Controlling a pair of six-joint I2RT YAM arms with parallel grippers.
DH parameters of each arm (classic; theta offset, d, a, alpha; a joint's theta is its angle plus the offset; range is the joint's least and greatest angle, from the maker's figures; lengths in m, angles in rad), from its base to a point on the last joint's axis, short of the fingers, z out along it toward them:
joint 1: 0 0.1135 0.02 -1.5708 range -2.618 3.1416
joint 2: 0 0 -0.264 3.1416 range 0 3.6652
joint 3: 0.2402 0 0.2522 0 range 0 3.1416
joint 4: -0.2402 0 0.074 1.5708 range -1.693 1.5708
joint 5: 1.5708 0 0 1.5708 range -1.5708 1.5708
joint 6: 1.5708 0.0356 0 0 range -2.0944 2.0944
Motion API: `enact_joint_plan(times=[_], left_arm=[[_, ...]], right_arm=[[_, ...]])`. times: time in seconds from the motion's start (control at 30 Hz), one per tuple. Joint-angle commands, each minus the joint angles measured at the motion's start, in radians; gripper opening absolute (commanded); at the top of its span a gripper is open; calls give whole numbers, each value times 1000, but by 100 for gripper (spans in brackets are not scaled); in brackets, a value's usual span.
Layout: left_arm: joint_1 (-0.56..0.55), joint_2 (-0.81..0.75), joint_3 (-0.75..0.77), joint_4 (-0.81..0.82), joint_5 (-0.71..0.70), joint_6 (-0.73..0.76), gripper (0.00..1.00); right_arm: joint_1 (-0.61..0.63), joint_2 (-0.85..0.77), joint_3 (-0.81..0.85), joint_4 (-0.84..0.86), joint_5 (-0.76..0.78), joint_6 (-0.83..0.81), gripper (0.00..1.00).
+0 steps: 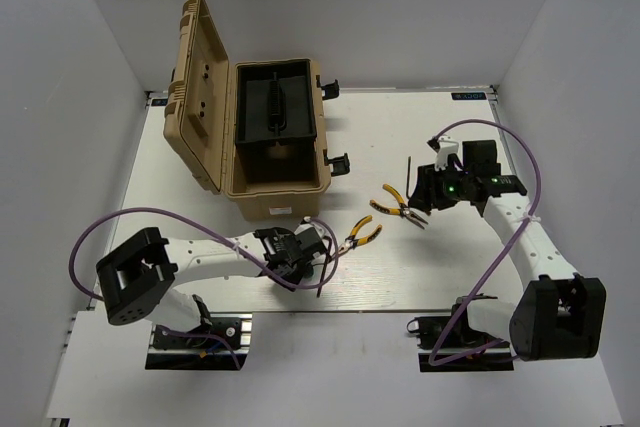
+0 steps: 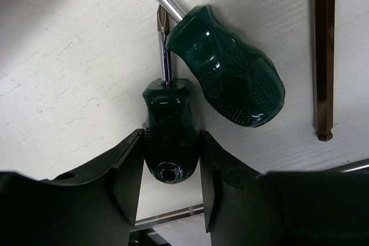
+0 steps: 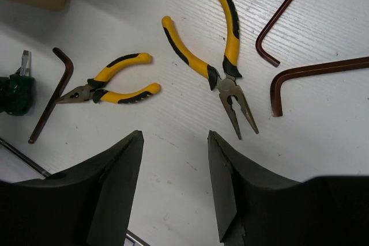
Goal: Sort the tools into containers
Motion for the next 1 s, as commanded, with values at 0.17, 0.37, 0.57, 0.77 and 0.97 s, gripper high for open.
enact_joint_plan(times=[0.17, 0.37, 0.57, 0.77, 0.97], left_arm=[[-20, -93, 109, -112, 10, -19, 7], [-31, -320, 346, -210, 34, 58, 0], [24, -253, 594, -193, -270, 159, 0], [214, -9, 784, 47, -482, 314, 0], [461, 293, 1014, 85, -373, 326, 0]], right_arm=[[-10, -29, -3, 15, -81, -19, 47], [-2, -20, 5, -27, -188, -66, 0], [21, 10, 14, -31, -282, -76, 0], [48, 7, 13, -39, -259, -85, 0], [48, -26, -6, -35, -250, -86, 0]])
